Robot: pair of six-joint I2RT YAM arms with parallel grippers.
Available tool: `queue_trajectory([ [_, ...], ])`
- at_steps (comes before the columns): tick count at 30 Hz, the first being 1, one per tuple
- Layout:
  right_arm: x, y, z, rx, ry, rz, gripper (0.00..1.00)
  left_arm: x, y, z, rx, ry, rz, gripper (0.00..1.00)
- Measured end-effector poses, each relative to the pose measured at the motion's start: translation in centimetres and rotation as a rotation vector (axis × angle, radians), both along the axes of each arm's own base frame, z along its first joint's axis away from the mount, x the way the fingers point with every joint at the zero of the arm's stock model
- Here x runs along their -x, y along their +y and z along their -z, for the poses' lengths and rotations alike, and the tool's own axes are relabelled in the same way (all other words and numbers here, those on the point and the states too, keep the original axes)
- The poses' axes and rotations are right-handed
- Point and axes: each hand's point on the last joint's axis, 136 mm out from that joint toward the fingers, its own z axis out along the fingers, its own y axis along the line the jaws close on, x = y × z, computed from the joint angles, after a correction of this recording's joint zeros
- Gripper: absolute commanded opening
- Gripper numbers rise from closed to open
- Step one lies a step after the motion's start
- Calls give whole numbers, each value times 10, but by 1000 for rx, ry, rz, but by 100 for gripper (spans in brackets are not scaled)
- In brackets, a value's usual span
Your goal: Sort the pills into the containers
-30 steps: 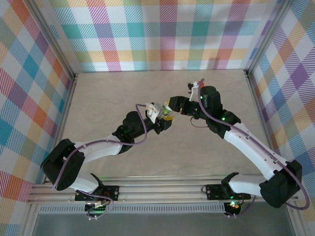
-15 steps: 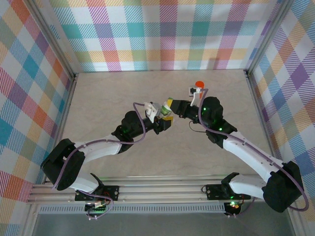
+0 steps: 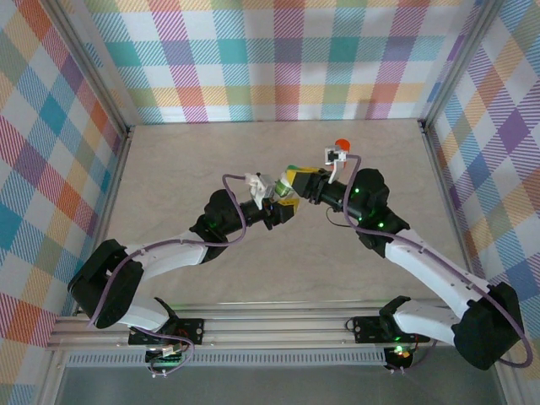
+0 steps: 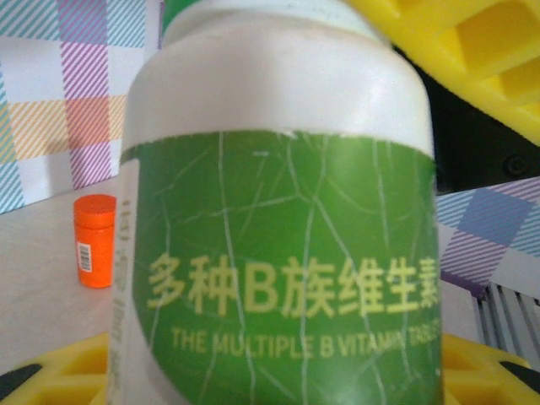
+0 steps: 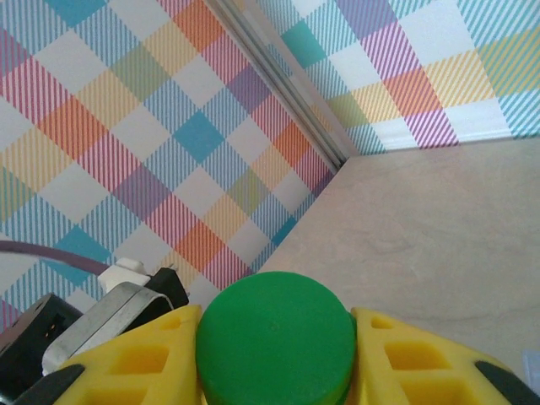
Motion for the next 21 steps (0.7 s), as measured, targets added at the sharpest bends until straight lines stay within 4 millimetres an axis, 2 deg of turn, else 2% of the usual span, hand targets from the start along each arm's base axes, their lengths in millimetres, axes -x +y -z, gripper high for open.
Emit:
queue_trajectory([
  [8,11,-16,-5,170,-136,79,0,11,-10,-1,-60,-45,95,0],
  [16,10,-29,9,421,-246,133,0,15,-11,24,-159,4,120,0],
  [19,3,-37,6,498,-294,182,0,22,-14,35,-188,29,160,0],
  [21,-3,-45,4,529,-305,229,0,30,-18,35,-191,21,198,0],
])
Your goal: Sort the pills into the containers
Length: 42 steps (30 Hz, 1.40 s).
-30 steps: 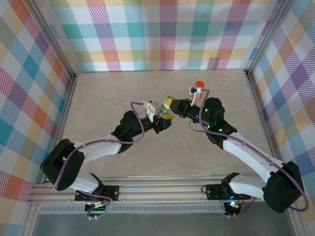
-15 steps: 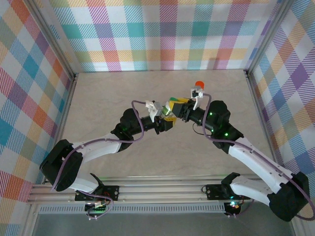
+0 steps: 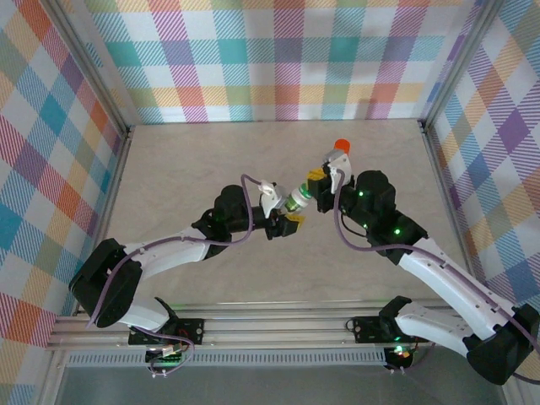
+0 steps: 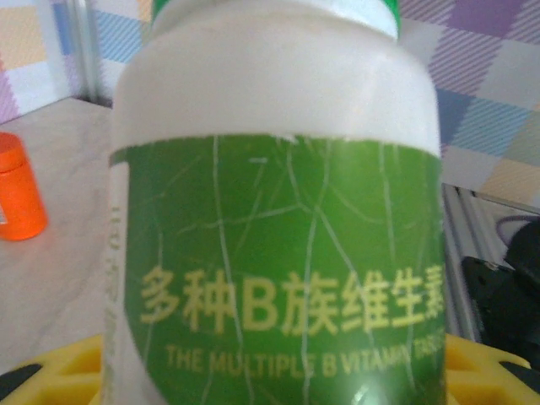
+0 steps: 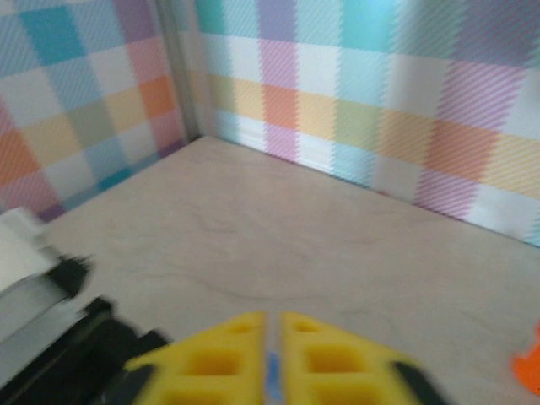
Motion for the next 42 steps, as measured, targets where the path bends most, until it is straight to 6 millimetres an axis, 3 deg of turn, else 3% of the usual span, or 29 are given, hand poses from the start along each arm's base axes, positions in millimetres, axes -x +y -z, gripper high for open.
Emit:
queue_trajectory([
  [2,-4,-6,-1,21,-8,33,4,5,-2,0,1,-5,25,0],
  [4,-4,-9,-3,15,15,47,33,7,-3,-1,2,-7,36,0],
  [8,-2,-6,-18,-49,82,45,61,6,-3,-1,-2,-26,29,0],
  [10,-2,-1,-26,-117,142,36,73,4,-2,-1,-5,-34,18,0],
  [14,2,14,-22,-221,278,-27,80,-1,-1,-3,-3,-50,-4,0],
  [21,12,29,0,-326,468,-136,77,-5,4,-30,91,-122,-9,0],
  [29,24,51,-16,-432,454,-336,57,5,4,-52,174,-139,49,0],
  [34,26,61,-22,-463,415,-419,45,8,5,-53,189,-97,77,0],
  [39,23,60,-18,-475,381,-427,18,8,3,-48,185,-63,91,0],
  [42,23,58,-18,-476,356,-423,8,9,3,-45,183,-50,100,0],
])
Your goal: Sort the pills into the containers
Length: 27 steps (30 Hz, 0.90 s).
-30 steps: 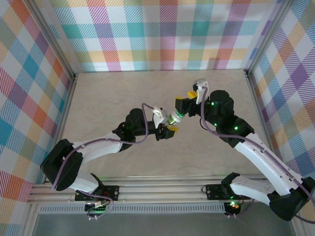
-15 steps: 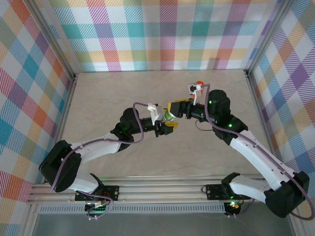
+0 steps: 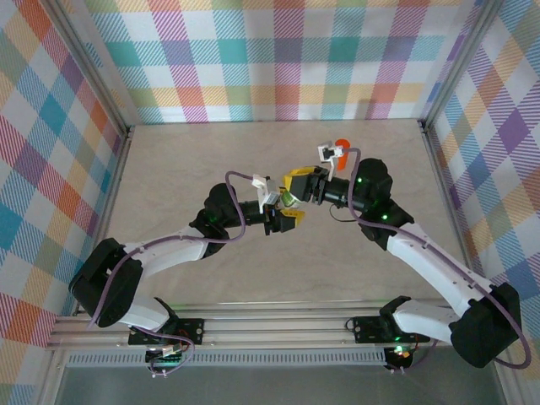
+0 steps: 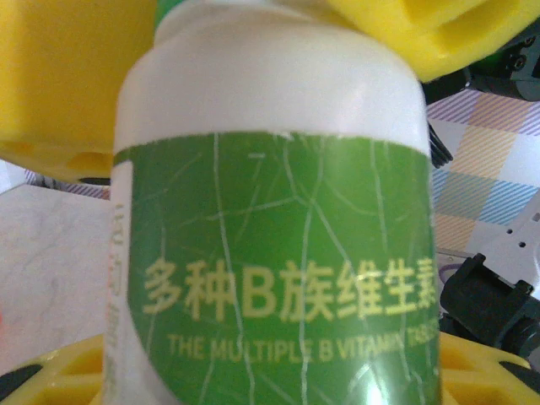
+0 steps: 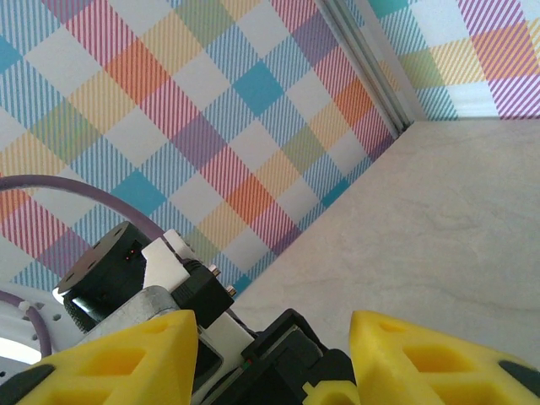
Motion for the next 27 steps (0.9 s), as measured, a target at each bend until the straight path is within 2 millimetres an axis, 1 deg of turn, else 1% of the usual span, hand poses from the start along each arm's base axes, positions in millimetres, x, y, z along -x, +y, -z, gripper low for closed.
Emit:
queue_trajectory([
  [1,0,-1,0,2,-8,4,1,0,0,0,0,3,4,0],
  [2,0,-2,-1,4,-19,11,0,1,-1,0,1,7,9,0],
  [9,0,-13,-9,25,-78,86,0,3,-4,-3,6,12,32,0],
  [17,4,-27,-11,73,-106,173,0,4,-13,-6,-3,-1,52,0],
  [27,-7,-40,7,221,-141,307,0,-4,-20,11,-49,10,48,0],
])
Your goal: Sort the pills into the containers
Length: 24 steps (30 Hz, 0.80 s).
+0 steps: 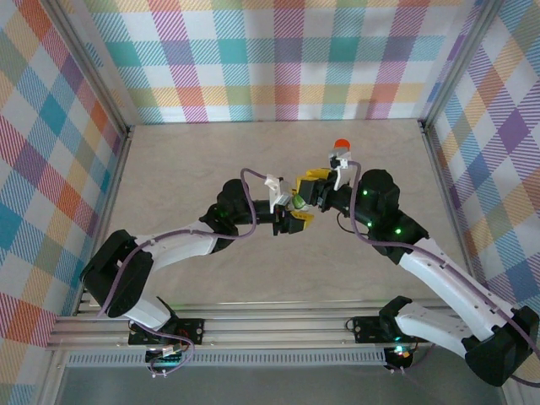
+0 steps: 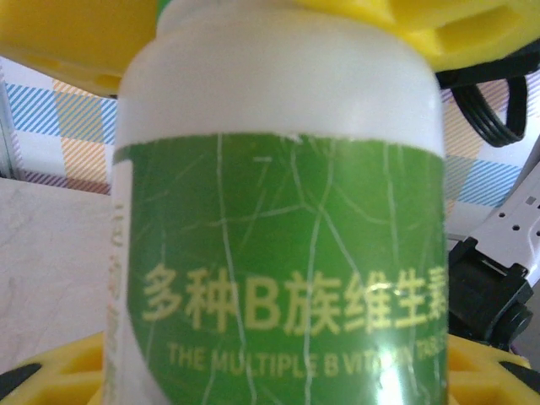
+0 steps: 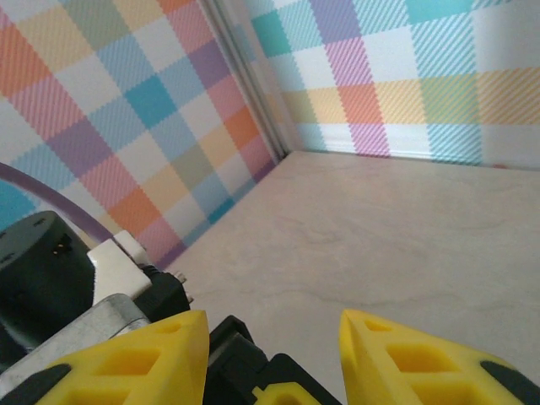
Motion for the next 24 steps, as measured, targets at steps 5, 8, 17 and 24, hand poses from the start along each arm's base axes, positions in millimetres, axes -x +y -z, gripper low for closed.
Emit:
queue_trajectory([
  [5,-3,-4,-1,69,-32,42,0,-3,-2,-1,-3,-6,-11,0],
  [8,-7,-7,-5,116,-59,70,0,-7,-4,-3,-8,-9,-21,0],
  [17,-32,-21,23,405,-120,206,0,-30,-10,28,-93,103,-107,0],
  [24,-45,-37,15,491,-151,308,27,-42,-5,44,-131,154,-145,0],
])
